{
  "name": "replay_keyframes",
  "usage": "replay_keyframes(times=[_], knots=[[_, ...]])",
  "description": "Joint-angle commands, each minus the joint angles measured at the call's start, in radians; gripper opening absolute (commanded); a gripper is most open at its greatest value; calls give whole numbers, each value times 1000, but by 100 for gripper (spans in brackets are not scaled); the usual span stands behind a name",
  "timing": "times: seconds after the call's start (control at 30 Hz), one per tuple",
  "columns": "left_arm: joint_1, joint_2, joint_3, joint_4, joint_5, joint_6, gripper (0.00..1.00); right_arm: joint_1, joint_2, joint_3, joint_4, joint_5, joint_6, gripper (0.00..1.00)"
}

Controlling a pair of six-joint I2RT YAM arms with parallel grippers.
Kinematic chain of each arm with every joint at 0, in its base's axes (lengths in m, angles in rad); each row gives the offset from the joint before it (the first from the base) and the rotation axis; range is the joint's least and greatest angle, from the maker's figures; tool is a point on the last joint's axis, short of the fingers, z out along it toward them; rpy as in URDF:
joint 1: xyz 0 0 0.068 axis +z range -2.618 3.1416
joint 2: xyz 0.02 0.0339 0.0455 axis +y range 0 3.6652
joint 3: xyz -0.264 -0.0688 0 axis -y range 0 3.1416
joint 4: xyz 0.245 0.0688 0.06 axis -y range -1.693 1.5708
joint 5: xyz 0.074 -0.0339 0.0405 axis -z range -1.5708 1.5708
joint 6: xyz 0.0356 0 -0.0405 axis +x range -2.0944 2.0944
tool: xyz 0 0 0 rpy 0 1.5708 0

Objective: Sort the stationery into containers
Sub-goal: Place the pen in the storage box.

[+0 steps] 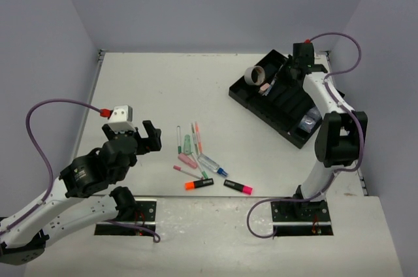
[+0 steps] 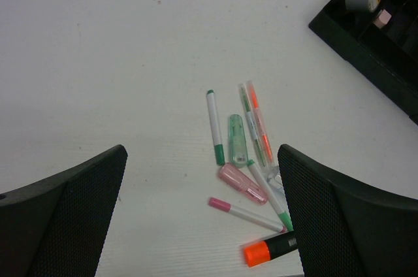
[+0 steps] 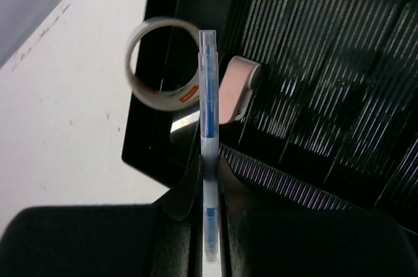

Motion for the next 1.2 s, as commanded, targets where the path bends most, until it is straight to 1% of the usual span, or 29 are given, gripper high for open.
replay_keyframes(times=[0.0,0.1,0.3,0.53,0.7,0.87,1.0,1.07,1.13,1.17], knots=[[1,10,-5,23,-24,13,100,-86,71,77,52,-33,157,0],[1,9,-6,25,-21,15,100,-118,124,122,67,-26,190,0],[1,13,-6,27,-18,18,100,-130,248,235,8,-2,190,0],[1,4,-7,26,-22,17,100,-134,329,257,-9,-11,194,0],[1,5,-6,26,-21,17,100,-134,325,205,5,14,199,0],[1,7,-6,27,-19,18,100,-135,341,197,9,22,197,0],[1,4,-6,27,-20,18,100,-136,336,177,12,22,197,2],[1,1,-8,27,-20,20,100,-135,337,175,14,22,192,7],[1,-1,-6,27,-20,20,100,-135,338,177,11,22,186,15],[1,-1,-6,28,-20,20,100,-136,334,172,11,22,185,16]])
